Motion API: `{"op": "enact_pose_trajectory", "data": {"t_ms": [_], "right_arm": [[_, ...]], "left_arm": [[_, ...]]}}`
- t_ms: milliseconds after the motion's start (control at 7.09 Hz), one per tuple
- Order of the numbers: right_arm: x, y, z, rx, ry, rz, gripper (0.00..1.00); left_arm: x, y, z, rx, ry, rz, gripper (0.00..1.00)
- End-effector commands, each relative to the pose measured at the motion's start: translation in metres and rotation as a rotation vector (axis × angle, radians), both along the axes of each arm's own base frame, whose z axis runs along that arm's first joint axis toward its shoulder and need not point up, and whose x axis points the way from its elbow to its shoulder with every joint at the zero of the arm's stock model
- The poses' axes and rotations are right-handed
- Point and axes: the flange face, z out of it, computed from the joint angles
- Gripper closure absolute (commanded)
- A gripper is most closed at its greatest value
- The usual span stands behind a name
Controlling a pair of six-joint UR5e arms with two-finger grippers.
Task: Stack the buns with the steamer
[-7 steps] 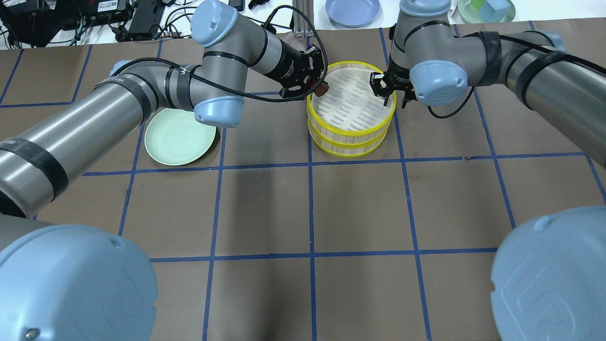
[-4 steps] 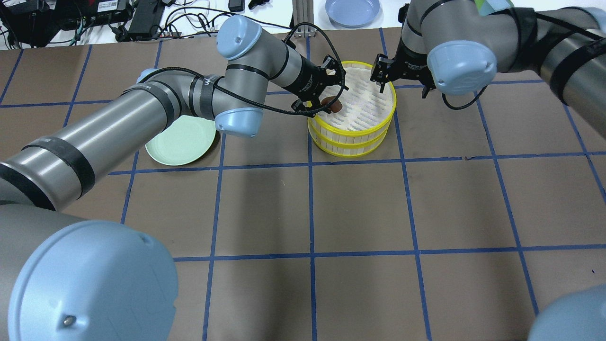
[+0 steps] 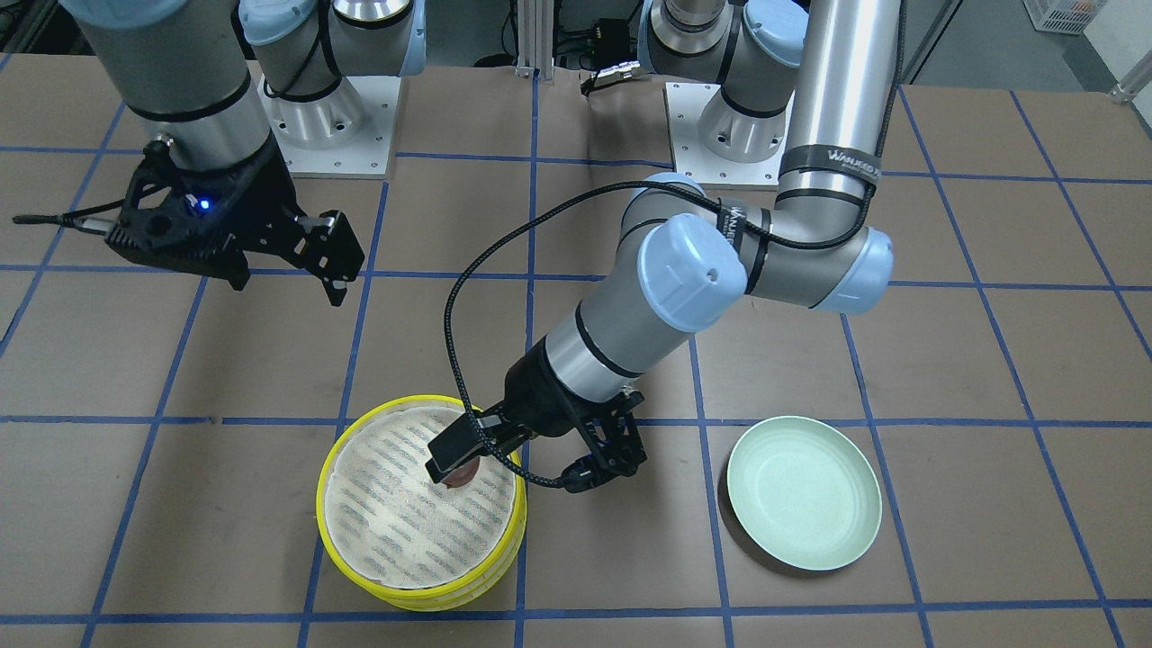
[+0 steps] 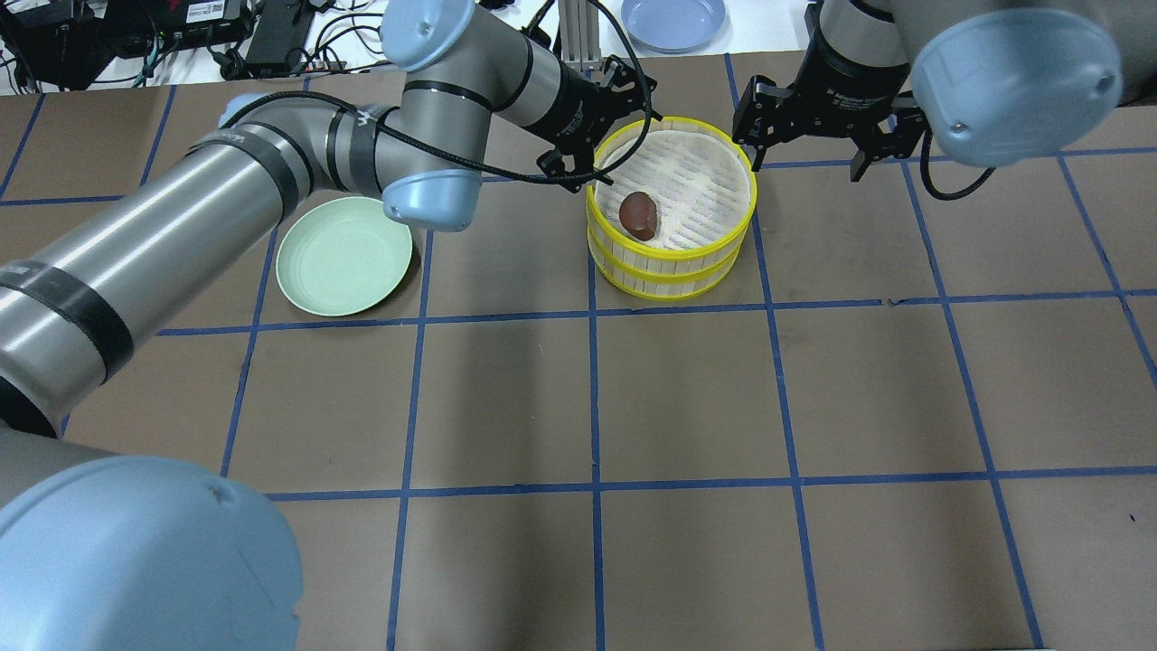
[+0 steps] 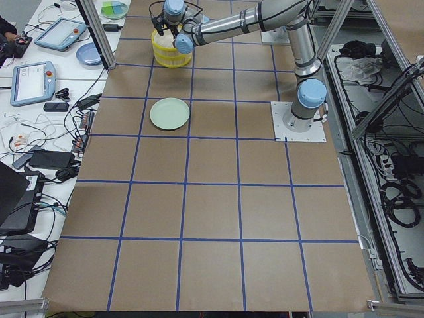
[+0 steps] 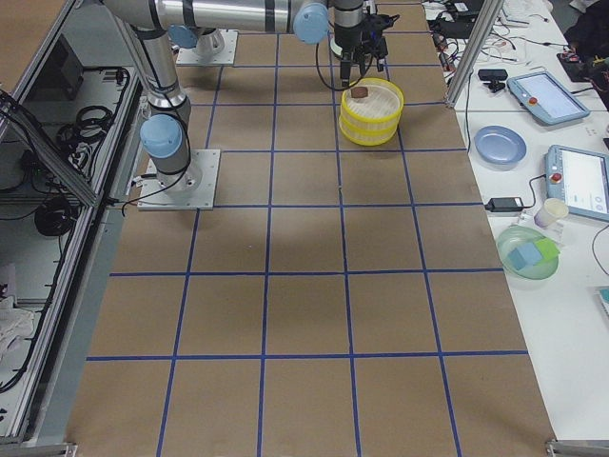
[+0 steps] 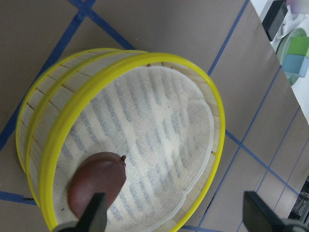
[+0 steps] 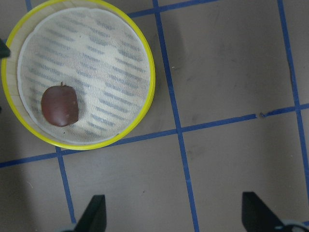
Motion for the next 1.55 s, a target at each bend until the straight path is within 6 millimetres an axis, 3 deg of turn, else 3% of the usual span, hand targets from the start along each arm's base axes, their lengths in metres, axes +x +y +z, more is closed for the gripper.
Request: {"op": "enact_pose_trajectory", "data": {"t_ms": [0, 282, 423, 705, 987, 1128, 1410], "right_arm": [[-0.003, 0.040, 0.042, -0.014, 0.012, 0.003, 0.00], [-0.002, 0.037, 0.037, -0.006, 0.018, 0.085, 0.00], [-0.004, 0.038, 0.037, 0.001, 0.025, 0.117, 0.00], [-0.001, 0.042, 0.044, -0.020, 0.021, 0.137, 0.00], [-0.007, 0.037, 0.052, -0.073, 0.036, 0.129, 0.00], [-0.007, 0.035, 0.066, -0.151, 0.042, 0.129, 0.00], [-0.002, 0.038, 0.059, -0.117, 0.031, 0.138, 0.00]], "left_arm": [[0.084, -0.012, 0.050, -0.087, -0.087, -0.130, 0.00], [0.168, -0.002, 0.079, -0.148, -0.329, -0.293, 0.00], [0.194, 0.010, 0.085, -0.120, -0.493, -0.387, 0.00], [0.231, 0.028, 0.109, -0.097, -0.568, -0.367, 0.00], [0.242, 0.069, 0.132, 0.030, -0.673, -0.399, 0.00], [0.243, 0.081, 0.135, 0.043, -0.674, -0.400, 0.00], [0.234, 0.100, 0.156, 0.002, -0.682, -0.399, 0.00]]}}
